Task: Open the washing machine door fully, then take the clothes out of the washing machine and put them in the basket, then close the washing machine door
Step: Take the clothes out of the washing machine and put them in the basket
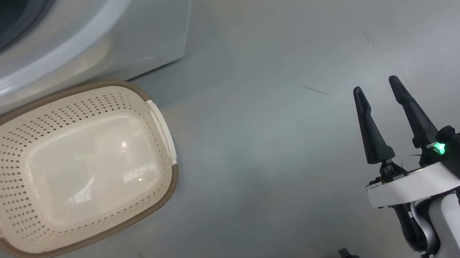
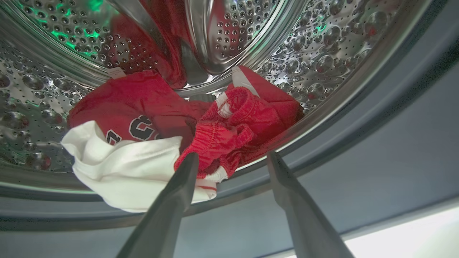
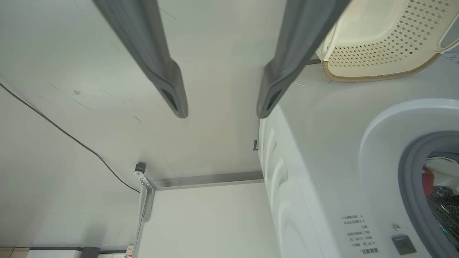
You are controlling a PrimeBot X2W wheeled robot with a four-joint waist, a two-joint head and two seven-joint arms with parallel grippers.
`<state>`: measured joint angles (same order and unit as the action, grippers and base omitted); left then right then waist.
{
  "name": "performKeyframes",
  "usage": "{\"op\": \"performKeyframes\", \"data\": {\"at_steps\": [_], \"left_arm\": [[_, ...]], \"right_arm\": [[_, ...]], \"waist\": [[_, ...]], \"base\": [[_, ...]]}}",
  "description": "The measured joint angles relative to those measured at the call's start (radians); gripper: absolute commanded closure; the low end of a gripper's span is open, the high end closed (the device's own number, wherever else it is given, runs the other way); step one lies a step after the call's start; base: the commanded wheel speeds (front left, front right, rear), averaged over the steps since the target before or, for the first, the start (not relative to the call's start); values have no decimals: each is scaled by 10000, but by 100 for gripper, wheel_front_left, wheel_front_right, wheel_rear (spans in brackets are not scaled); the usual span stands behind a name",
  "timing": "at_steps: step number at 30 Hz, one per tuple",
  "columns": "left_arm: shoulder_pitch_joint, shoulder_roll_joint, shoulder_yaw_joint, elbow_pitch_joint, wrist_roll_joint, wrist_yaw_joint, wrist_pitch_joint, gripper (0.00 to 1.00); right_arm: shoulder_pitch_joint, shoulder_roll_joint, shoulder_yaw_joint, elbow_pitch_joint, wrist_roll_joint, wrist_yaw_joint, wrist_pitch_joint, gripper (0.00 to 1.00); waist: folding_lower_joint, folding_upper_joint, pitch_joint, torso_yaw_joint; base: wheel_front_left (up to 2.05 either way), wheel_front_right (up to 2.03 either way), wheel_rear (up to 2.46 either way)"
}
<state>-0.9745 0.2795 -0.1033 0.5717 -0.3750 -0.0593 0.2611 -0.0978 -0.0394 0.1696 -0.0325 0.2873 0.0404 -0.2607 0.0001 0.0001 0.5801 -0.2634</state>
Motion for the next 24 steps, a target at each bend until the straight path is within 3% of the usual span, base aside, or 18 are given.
{"op": "performKeyframes", "data": {"at_steps": [18, 24], "left_arm": [[-2123, 1124, 98, 915, 320, 12, 1691, 0], [-2387, 1246, 257, 1289, 334, 119, 2048, 0]], "right_arm": [[-531, 6, 472, 117, 604, -128, 0, 0], [-686, 8, 481, 224, 692, -178, 0, 0]], "waist": [[0, 0, 1258, -1118], [0, 0, 1445, -1285]], "base": [[0, 0, 0], [0, 0, 0]]}}
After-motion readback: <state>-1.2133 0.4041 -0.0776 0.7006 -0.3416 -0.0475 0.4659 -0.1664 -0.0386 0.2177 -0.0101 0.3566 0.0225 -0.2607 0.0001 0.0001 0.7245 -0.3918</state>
